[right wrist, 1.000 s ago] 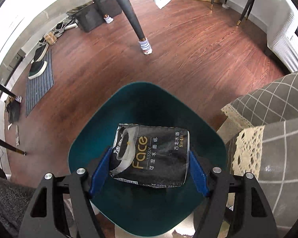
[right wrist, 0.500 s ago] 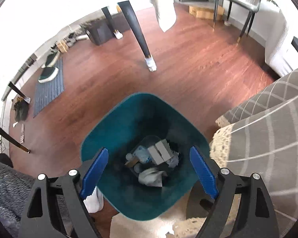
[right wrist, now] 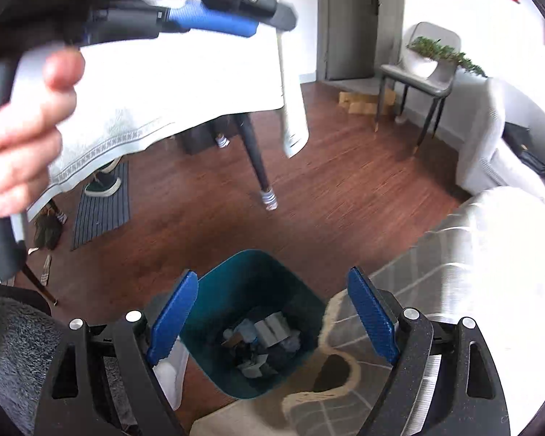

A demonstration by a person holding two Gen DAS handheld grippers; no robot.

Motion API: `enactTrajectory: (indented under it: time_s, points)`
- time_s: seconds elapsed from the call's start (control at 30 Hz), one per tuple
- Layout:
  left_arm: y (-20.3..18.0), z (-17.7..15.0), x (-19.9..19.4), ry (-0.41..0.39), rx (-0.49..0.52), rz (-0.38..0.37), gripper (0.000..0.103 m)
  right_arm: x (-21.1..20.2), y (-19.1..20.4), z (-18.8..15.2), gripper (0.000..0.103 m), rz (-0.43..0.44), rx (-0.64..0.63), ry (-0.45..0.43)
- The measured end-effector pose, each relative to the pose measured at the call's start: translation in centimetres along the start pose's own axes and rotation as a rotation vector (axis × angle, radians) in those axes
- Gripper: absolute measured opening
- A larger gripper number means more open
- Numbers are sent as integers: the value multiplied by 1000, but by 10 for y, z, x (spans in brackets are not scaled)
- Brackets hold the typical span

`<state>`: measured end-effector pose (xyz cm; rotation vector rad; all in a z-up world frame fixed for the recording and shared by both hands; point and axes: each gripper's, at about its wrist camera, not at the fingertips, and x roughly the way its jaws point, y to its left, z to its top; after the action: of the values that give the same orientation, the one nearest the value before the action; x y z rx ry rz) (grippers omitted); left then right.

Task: Collect trash
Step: 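Move both grippers back over the table toward the paper ball and tape roll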

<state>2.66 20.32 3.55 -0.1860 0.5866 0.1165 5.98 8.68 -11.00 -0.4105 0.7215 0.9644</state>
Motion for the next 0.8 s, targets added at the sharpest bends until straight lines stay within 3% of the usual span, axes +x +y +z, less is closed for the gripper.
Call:
enactTrajectory:
  time_s: [0.43,0.8]
  points:
    - [-57,1,20,15,51,-65,58,-58,-79,-18,84,-161,127,-70]
    - [-128,-9,45,53,138,-132,68,-91,-132,-54,84,-250,210,-92]
